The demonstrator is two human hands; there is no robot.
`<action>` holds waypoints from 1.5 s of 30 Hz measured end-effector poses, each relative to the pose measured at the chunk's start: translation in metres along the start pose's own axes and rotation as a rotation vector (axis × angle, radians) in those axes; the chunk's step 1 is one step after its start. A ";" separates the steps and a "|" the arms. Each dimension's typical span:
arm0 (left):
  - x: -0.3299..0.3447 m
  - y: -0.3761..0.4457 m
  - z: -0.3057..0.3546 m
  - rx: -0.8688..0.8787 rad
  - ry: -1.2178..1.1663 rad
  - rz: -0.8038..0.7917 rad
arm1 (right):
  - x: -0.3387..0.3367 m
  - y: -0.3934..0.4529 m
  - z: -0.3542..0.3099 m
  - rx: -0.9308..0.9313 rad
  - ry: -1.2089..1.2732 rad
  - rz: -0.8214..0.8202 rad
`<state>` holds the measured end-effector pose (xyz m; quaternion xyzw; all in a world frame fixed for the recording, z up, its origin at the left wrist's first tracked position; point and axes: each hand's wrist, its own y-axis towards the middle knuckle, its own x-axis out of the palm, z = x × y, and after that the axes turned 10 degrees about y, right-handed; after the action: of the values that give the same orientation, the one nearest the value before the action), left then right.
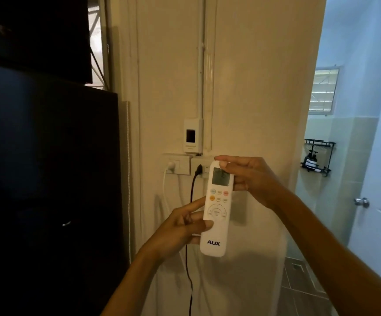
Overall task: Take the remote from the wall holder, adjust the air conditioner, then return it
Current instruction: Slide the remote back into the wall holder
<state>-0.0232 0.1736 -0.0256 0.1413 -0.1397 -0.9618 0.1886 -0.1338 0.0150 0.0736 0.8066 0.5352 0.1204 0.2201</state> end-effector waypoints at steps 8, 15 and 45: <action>0.016 0.084 -0.034 0.001 -0.063 -0.021 | -0.073 0.044 0.033 0.019 -0.030 -0.028; 0.015 0.132 -0.053 -0.018 -0.090 -0.059 | -0.109 0.070 0.049 0.069 -0.013 -0.051; 0.056 0.232 -0.086 0.197 0.552 0.659 | -0.154 0.187 -0.009 -0.208 -0.289 0.401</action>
<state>0.0294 -0.0736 -0.0426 0.3583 -0.2128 -0.7584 0.5012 -0.0473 -0.1861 0.1788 0.8785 0.3123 0.0996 0.3476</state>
